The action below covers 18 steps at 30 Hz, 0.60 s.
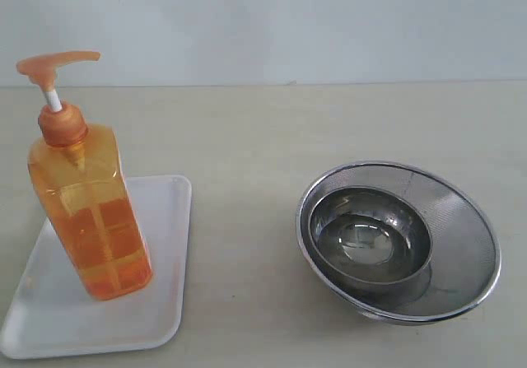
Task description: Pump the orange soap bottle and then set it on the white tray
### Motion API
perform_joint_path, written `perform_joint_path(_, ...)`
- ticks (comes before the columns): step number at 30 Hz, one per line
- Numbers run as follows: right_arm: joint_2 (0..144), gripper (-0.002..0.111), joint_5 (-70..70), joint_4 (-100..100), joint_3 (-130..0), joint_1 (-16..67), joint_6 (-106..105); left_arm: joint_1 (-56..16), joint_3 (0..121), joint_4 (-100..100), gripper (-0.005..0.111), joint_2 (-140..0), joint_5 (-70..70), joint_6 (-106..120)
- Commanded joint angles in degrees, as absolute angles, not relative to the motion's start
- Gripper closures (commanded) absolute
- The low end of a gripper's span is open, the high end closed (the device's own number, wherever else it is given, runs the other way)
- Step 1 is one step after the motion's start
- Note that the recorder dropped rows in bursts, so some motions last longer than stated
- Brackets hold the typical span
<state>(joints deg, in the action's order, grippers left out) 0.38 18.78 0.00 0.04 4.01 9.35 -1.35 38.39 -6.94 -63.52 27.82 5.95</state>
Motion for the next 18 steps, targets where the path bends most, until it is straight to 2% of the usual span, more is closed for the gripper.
perform_joint_path(1, 0.0, 0.108, 18.47, -0.59, 0.0, 3.62, 9.15, 0.29, 40.47, -1.57, 0.102, -73.82, 25.27, 4.7)
perform_joint_path(8, 0.0, 0.108, 18.47, -0.59, 0.0, 3.62, 9.15, 6.86, 40.47, -6.13, 0.102, -82.78, 20.95, 7.35)
perform_joint_path(14, 0.0, 0.108, 18.47, -0.59, 0.0, 3.62, 9.15, 6.85, 40.47, -22.28, 0.102, -88.99, 17.78, 26.35)
perform_joint_path(18, 0.0, 0.108, 18.47, -0.59, 0.0, 3.62, 9.15, 6.85, 40.47, -24.69, 0.102, -93.57, 15.56, 29.35)
